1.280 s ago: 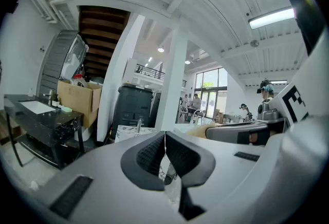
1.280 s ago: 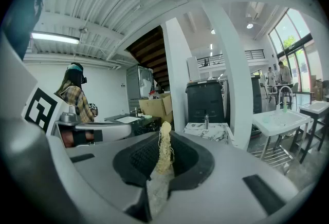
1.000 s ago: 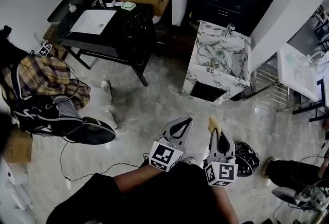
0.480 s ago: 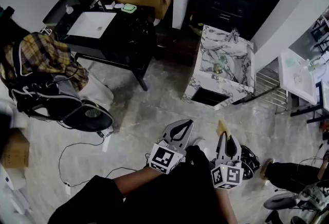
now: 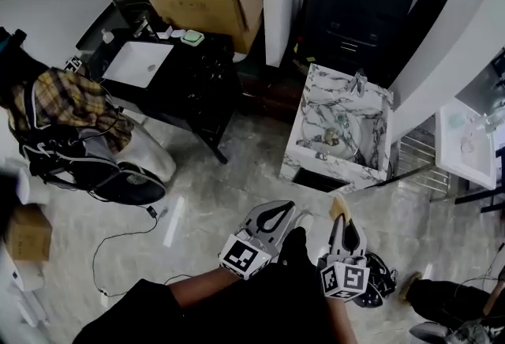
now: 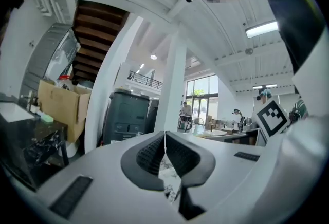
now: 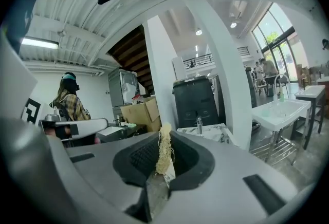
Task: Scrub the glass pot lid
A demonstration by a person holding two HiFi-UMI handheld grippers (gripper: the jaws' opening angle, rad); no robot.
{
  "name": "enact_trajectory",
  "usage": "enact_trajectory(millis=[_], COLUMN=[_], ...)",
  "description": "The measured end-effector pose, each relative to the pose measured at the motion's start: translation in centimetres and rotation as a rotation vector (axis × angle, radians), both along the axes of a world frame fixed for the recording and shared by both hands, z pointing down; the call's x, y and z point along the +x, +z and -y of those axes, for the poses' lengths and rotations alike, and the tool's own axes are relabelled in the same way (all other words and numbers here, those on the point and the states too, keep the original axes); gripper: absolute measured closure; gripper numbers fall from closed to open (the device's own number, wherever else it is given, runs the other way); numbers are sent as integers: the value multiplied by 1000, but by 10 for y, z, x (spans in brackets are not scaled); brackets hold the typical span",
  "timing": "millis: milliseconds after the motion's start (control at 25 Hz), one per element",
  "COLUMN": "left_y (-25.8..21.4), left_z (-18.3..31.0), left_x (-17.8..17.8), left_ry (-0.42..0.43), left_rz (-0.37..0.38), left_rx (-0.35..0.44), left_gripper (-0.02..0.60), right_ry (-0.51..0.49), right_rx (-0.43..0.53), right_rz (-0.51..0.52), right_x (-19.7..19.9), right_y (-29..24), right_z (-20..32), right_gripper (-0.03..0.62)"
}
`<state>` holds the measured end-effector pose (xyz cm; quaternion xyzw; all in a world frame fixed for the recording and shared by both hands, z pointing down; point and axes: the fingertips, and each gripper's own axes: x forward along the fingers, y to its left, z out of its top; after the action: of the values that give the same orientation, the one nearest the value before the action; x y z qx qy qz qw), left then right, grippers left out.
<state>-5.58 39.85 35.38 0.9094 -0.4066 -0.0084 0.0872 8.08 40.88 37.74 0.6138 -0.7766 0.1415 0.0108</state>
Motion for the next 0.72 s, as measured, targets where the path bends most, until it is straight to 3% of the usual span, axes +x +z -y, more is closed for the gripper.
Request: enact_trajectory(millis=[240,400,560,720], left_y=[2,4,9,17], left_z=[81,125,157,178], left_x=[55,79,85,79], left_ry=[-5,-28,-92,-166], left_rz=[79,76,73,93], left_rx=[-46,-83,-113,-132], left_gripper=[565,565,565,565], right_ry=[-81,-142,-189,-267], right_rx=[-1,-19,-44,-55], right_rz=[34,75,123,89], right_x=[40,62,75,74], right_y=[-6,-5,2,12], right_z=[80,125,168,197], right_gripper=[532,531,532,533])
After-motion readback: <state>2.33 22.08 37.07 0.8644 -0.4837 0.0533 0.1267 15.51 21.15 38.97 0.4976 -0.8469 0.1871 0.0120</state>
